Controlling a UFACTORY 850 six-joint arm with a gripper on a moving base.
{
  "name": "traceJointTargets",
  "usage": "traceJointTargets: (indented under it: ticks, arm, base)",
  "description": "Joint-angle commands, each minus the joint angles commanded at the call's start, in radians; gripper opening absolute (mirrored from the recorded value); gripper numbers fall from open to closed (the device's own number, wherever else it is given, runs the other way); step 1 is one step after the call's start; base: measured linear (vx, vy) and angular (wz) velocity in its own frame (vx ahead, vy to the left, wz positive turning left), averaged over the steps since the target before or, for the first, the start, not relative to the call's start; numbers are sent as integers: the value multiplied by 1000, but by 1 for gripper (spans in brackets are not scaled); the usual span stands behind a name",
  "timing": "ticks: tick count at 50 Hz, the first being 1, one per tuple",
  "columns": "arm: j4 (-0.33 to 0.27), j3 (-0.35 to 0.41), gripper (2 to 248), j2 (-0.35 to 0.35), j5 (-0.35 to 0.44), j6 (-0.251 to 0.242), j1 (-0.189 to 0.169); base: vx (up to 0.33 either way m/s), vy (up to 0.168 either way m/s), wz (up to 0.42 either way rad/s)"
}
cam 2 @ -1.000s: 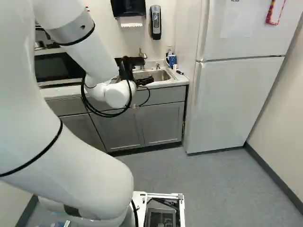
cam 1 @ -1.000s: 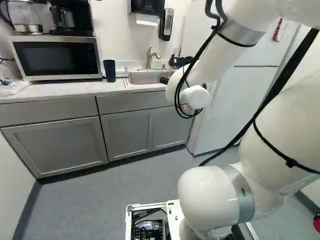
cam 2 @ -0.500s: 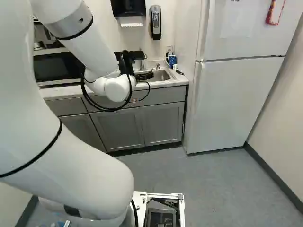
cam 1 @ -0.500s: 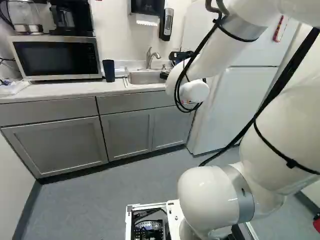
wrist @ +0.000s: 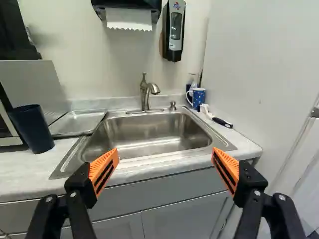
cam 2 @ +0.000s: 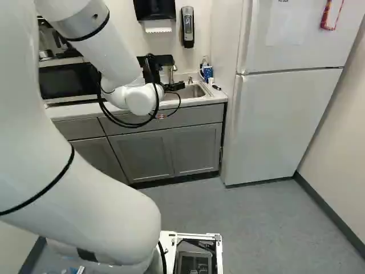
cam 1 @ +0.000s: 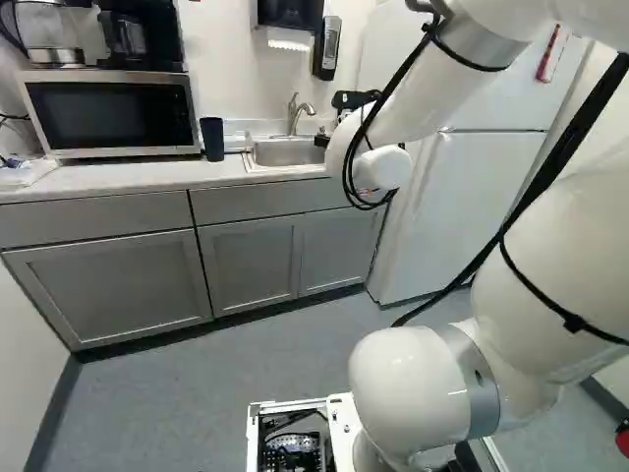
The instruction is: Rinse the cup and place it in the tray
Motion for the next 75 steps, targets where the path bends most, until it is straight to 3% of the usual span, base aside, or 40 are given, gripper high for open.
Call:
traceJointTargets:
  ticks: [75]
  arm:
    - [0,-152,247,11,-172,0,0]
  base:
    - [0,0,0]
